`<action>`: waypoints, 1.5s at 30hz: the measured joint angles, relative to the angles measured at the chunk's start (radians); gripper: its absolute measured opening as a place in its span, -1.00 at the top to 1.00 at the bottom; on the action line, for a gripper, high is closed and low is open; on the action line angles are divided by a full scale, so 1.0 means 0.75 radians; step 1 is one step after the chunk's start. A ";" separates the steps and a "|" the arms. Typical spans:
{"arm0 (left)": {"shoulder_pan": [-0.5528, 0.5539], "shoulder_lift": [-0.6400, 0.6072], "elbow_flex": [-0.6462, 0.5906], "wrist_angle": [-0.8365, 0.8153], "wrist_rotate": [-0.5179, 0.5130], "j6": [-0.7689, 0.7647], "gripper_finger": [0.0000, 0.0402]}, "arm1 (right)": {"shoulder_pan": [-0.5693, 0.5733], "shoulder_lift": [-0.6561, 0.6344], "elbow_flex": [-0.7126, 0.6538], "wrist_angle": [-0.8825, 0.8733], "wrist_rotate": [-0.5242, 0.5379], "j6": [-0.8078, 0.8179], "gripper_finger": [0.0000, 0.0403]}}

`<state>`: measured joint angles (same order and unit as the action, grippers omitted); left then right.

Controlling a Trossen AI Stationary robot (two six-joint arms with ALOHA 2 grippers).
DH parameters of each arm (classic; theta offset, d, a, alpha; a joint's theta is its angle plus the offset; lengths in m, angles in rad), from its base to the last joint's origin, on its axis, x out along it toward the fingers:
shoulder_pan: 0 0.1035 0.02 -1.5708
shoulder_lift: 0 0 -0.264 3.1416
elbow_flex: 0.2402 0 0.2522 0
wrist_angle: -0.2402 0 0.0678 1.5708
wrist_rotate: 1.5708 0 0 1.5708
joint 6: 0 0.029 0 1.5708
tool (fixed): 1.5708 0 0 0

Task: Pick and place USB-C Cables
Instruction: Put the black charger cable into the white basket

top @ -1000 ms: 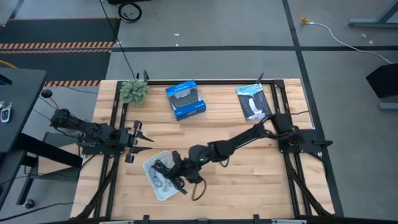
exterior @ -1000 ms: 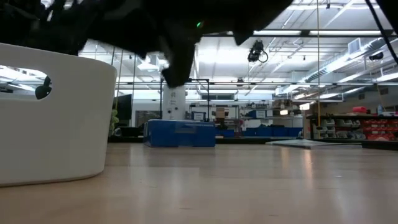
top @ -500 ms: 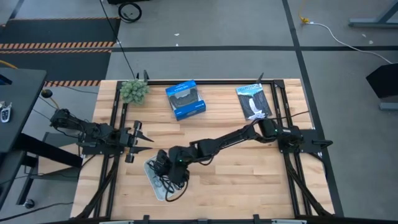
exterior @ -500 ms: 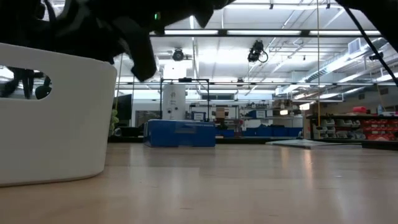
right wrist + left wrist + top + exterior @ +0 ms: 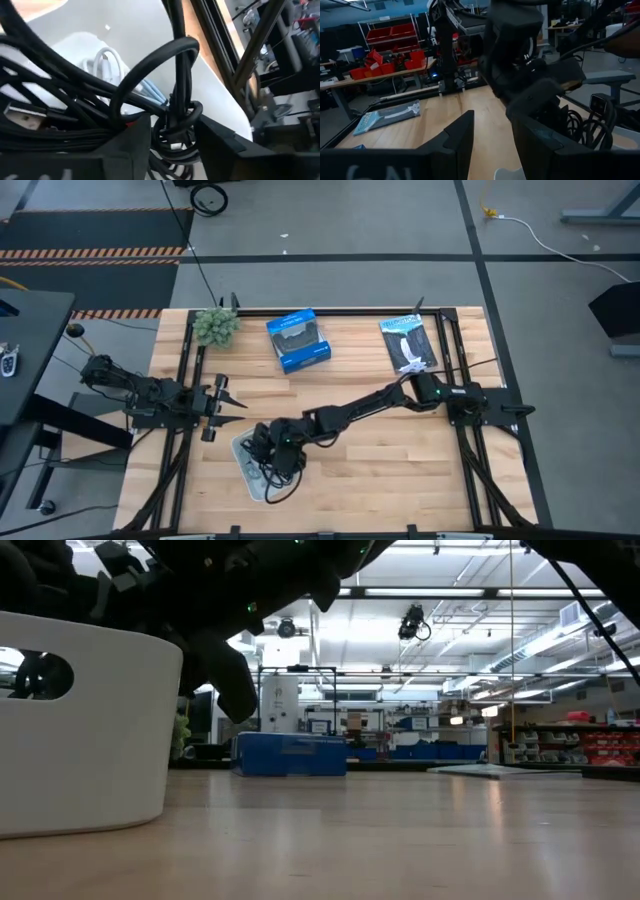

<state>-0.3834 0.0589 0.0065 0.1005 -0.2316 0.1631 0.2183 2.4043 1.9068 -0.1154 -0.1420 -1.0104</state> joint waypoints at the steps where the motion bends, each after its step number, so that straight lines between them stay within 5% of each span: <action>1: 0.000 0.000 0.000 0.000 0.000 0.000 0.29 | 0.003 0.000 0.000 0.001 0.019 -0.029 0.20; 20: 0.000 0.000 0.000 -0.001 0.000 0.000 0.29 | 0.044 -0.034 0.034 0.127 0.296 -0.292 0.11; 27: 0.000 -0.001 0.000 0.008 0.000 0.000 0.29 | 0.051 -0.057 0.036 0.132 0.045 -0.112 0.13; 33: 0.000 -0.001 0.000 0.003 0.000 0.000 0.29 | 0.028 -0.056 0.035 0.052 0.015 -0.030 0.17; 40: 0.000 -0.001 0.000 0.002 0.000 0.000 0.29 | 0.020 -0.084 0.034 0.134 0.046 0.140 0.24; 45: 0.000 -0.001 0.000 0.001 0.000 0.000 0.29 | 0.045 -0.090 0.035 0.328 0.256 0.279 0.30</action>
<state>-0.3836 0.0586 0.0064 0.1013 -0.2314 0.1631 0.2517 2.3371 1.9327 0.1304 0.0499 -0.8011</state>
